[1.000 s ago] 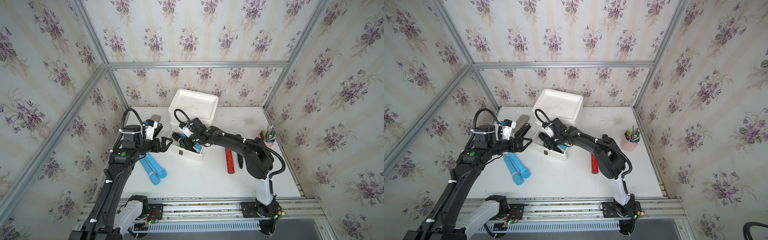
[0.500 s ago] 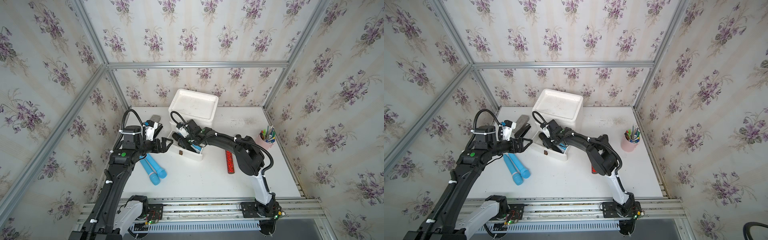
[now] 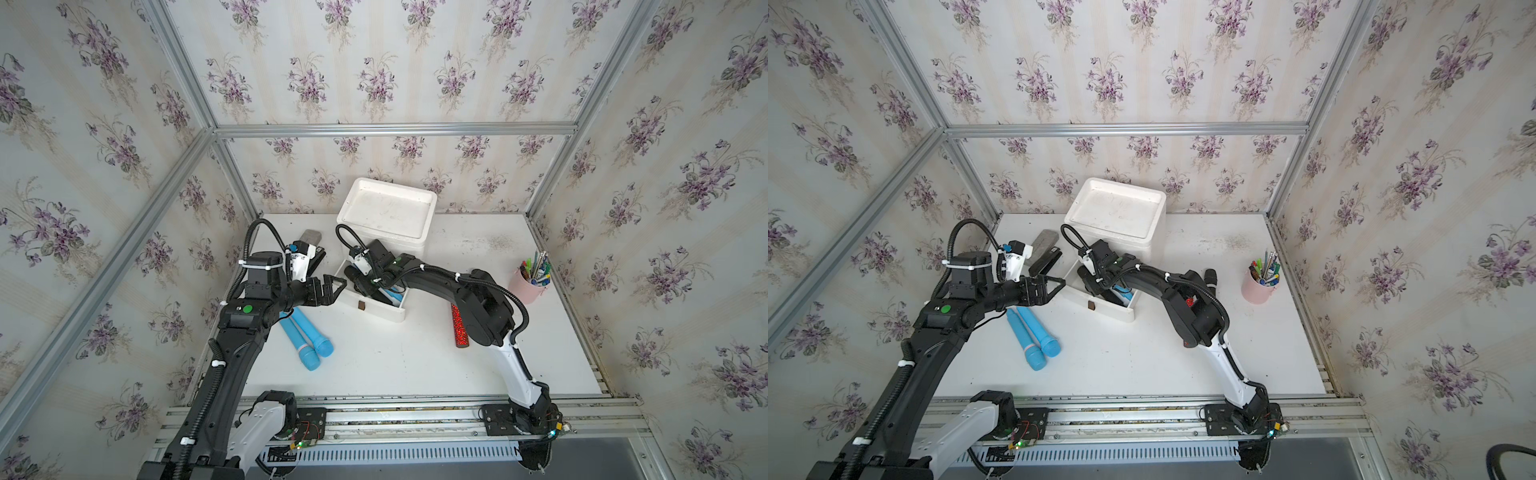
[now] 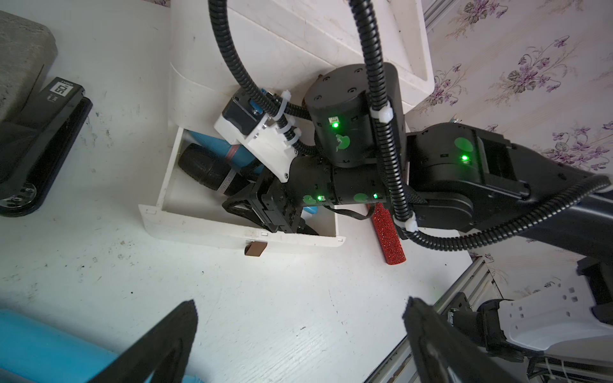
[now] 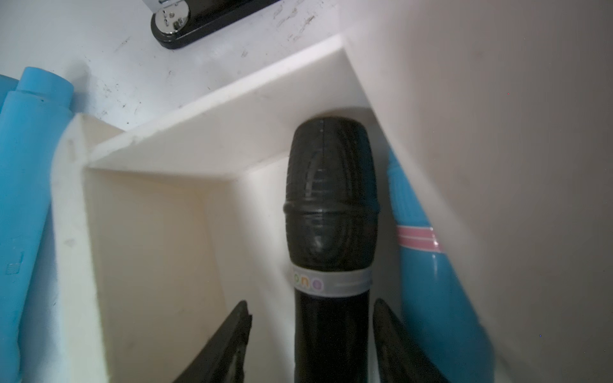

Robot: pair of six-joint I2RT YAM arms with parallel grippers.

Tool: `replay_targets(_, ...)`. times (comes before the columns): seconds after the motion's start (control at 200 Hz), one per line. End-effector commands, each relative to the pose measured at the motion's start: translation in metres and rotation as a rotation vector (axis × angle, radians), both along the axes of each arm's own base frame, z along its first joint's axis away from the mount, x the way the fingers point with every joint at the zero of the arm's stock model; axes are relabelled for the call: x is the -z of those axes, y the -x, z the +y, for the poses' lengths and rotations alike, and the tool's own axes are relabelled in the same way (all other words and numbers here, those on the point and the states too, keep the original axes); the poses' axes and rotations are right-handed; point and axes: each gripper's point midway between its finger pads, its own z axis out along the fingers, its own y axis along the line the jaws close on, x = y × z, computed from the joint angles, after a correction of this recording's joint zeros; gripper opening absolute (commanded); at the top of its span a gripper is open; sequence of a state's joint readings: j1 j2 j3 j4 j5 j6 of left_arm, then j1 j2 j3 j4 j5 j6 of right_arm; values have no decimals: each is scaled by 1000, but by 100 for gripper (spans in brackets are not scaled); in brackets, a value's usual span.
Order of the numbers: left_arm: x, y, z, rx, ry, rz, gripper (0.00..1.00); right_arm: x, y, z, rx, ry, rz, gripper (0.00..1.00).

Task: Take the microphone out of the drawer
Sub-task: Pick up the microphone from the drawer.

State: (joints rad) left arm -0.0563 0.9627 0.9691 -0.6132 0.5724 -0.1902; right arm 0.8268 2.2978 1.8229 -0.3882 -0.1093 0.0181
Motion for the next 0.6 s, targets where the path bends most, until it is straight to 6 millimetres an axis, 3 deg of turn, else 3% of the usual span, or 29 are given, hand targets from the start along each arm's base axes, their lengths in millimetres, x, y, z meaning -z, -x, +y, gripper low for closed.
replay_targets(0.0,-3,-2,-1,6,7,-17,99,19,1,-12,13,86,17,57)
replay_targets(0.23,-2,-1,-2,8,10,-13,99,34,5,-12,-5,130,34,57)
replay_targets(0.335,-2,-1,-1,4,9,-12,99,42,5,-13,-3,170,22,49)
replay_targets(0.594,-2,-1,-1,3,7,-14,99,43,4,-11,-13,195,0,50)
